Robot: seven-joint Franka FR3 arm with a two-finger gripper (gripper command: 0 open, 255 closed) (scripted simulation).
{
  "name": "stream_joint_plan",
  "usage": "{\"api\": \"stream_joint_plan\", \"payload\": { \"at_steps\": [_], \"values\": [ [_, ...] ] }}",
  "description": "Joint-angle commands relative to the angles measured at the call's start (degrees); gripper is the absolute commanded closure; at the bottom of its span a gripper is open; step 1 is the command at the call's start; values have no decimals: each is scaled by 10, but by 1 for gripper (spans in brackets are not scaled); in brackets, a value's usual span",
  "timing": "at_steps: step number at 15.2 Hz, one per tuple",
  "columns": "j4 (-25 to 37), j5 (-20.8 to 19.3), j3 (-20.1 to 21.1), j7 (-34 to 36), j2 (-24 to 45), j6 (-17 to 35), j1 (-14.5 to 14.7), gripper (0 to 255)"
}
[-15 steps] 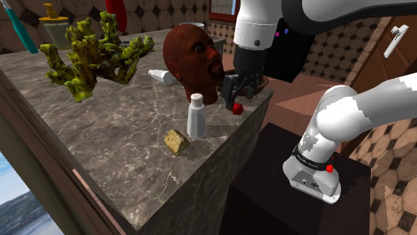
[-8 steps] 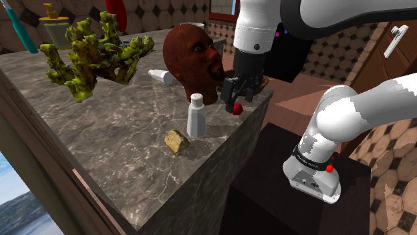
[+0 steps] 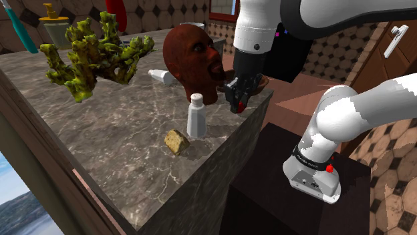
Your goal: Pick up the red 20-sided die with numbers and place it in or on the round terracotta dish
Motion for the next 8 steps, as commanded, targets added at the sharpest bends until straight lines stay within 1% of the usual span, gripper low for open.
{"api": "stream_joint_plan", "payload": {
  "at_steps": [1, 3, 8],
  "values": [
    [0, 0, 0, 0, 0, 0, 0, 255],
    [0, 0, 0, 0, 0, 0, 0, 255],
    [39, -11, -12, 2, 4, -35, -5, 255]
  ]
}}
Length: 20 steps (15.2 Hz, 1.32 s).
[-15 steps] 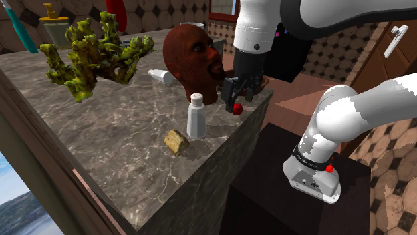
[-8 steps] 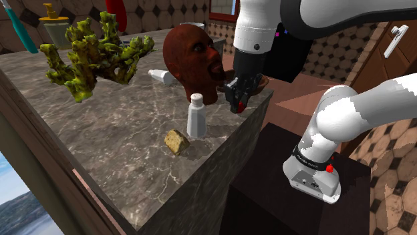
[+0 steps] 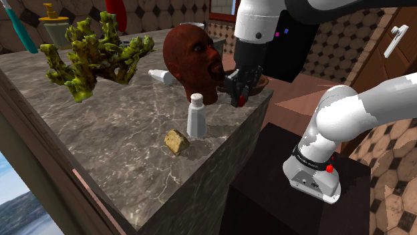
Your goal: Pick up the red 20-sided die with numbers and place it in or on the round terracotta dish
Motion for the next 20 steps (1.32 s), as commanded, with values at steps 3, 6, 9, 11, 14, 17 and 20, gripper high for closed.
{"api": "stream_joint_plan", "payload": {
  "at_steps": [3, 6, 9, 11, 14, 17, 20],
  "values": [
    [31, -8, -9, 3, 3, -28, -3, 255],
    [56, -14, -14, 4, 8, -48, -6, 255],
    [82, -19, -20, 6, 14, -68, -9, 255],
    [99, -23, -23, 7, 18, -81, -11, 255],
    [126, -28, -28, 9, 26, -101, -14, 255],
    [154, -33, -32, 11, 35, -121, -17, 255],
    [156, -51, -58, -15, 39, -124, -24, 255]
  ]
}}
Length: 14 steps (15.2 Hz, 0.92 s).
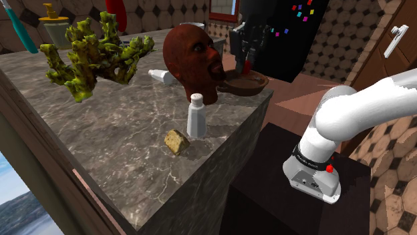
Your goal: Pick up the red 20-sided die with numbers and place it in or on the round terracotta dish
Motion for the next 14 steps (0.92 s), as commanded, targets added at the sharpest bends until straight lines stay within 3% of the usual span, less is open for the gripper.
{"api": "stream_joint_plan", "payload": {
  "at_steps": [1, 11, 14],
  "values": [
    [-4, -16, -24, -25, 0, -2, -6, 255],
    [14, -101, -138, -157, 55, 18, -48, 255],
    [-15, -99, -136, -158, 47, 39, -47, 255]
  ]
}}
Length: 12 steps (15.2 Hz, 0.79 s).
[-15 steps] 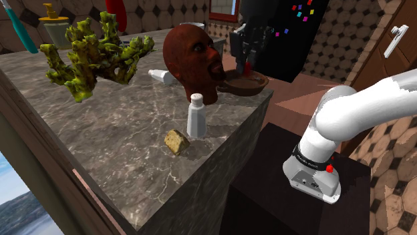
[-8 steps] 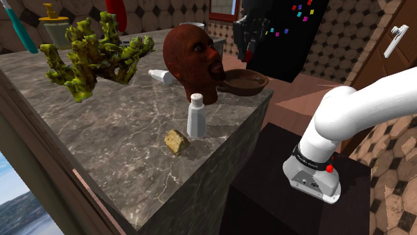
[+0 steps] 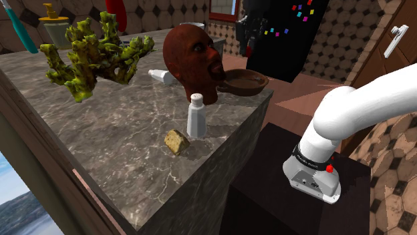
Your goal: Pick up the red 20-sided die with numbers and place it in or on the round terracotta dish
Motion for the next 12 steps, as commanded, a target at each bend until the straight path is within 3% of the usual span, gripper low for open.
{"api": "stream_joint_plan", "payload": {
  "at_steps": [1, 12],
  "values": [
    [-17, 0, -1, -3, -3, 14, 0, 255],
    [-115, 7, 6, -6, -23, 92, 4, 255]
  ]
}}
